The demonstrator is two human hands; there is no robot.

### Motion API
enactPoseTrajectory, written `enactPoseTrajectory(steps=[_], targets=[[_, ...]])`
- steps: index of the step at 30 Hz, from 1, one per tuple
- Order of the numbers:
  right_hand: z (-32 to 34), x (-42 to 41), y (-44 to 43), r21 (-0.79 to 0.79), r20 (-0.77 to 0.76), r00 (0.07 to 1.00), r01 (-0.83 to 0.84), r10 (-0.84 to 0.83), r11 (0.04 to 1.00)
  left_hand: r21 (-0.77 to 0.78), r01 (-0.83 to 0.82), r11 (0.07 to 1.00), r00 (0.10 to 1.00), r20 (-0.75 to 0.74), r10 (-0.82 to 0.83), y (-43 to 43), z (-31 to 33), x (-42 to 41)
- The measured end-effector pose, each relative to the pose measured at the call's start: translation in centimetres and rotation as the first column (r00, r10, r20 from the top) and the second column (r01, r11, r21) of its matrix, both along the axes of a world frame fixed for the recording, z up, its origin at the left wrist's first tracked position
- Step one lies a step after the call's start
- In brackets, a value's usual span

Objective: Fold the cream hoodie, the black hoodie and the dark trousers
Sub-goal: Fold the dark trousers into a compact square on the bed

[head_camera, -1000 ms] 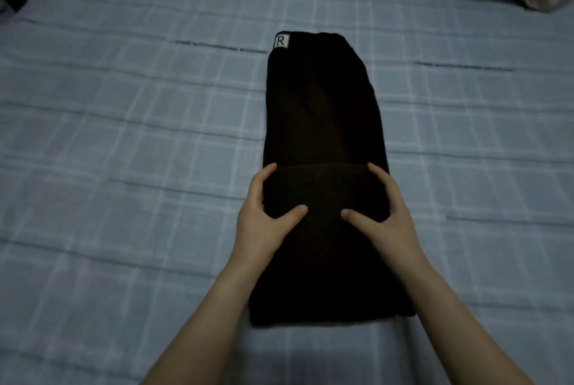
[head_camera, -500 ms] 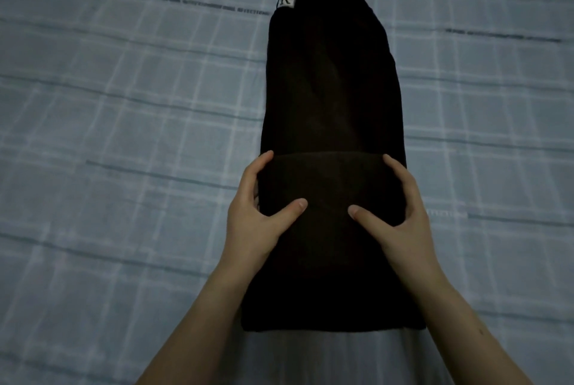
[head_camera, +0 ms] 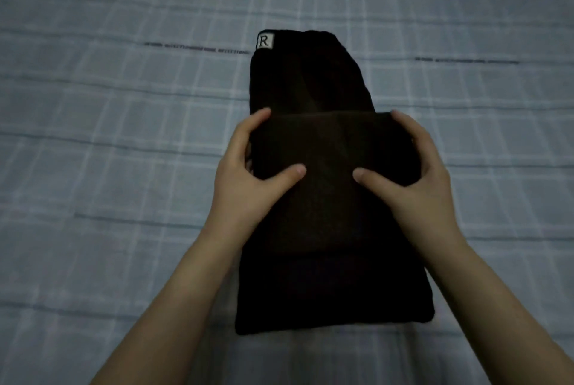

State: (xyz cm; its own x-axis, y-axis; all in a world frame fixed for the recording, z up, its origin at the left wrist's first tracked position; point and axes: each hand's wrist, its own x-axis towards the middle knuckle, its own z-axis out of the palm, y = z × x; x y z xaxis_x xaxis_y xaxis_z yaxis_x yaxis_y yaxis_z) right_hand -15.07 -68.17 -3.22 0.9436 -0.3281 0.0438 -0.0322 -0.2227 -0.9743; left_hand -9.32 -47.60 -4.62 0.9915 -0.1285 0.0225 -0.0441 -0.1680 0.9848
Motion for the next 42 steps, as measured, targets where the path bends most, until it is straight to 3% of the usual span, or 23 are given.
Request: enactPoseTrajectory(steps=[7,14,18,23,28,32,37,40,42], targets=[[-4.7,2.9,0.5,0.007,-0.121,0.992,0.041,-0.039,0.999,0.016,0.029,0.999,0.986,-0.166,-0.026,-1.1,-4.9,3.2],[-1.1,9.4,-0.1,-0.003,0.046,0.998,0.041,-0.040,0.999,-0.048,-0.022,0.999,1.000,-0.018,0.021,-0.9,-1.1,9.4],[-2.9,14.6,-0.5,0.029,-0.047,0.999,0.022,-0.021,0.999,-0.003,-0.019,1.000,0.994,-0.111,0.019,-2.0,-3.3,13.9],[-4.6,15.3,-0.8,0.008,-0.097,0.995,0.014,-0.013,1.000,0.001,-0.027,1.000,0.984,-0.175,0.026,-2.1,-5.4,14.9],[-1.7,16.6,-2.4,0.280,-0.114,0.992,0.076,-0.046,0.957,-0.098,-0.003,0.995,0.974,-0.227,-0.019,-1.3,-3.3,16.6],[-1.9,16.1,-2.3,0.116,-0.125,0.992,0.009,0.005,0.993,-0.034,0.037,0.999,0.979,-0.197,-0.043,-1.7,-3.2,15.4],[-2.2,12.7,-2.3,0.099,-0.149,0.989,0.014,0.001,0.995,-0.062,0.034,0.997,0.982,-0.181,-0.045,-1.5,-3.0,12.7],[-2.5,10.4,-1.7,0.032,-0.189,0.982,0.019,-0.013,0.999,-0.079,0.032,0.996,0.965,-0.255,-0.051,-1.4,-2.7,10.8],[-1.6,9.8,-1.8,0.093,-0.200,0.979,0.049,-0.030,0.994,-0.168,0.001,0.986,0.942,-0.332,-0.058,-0.9,-2.5,10.2]])
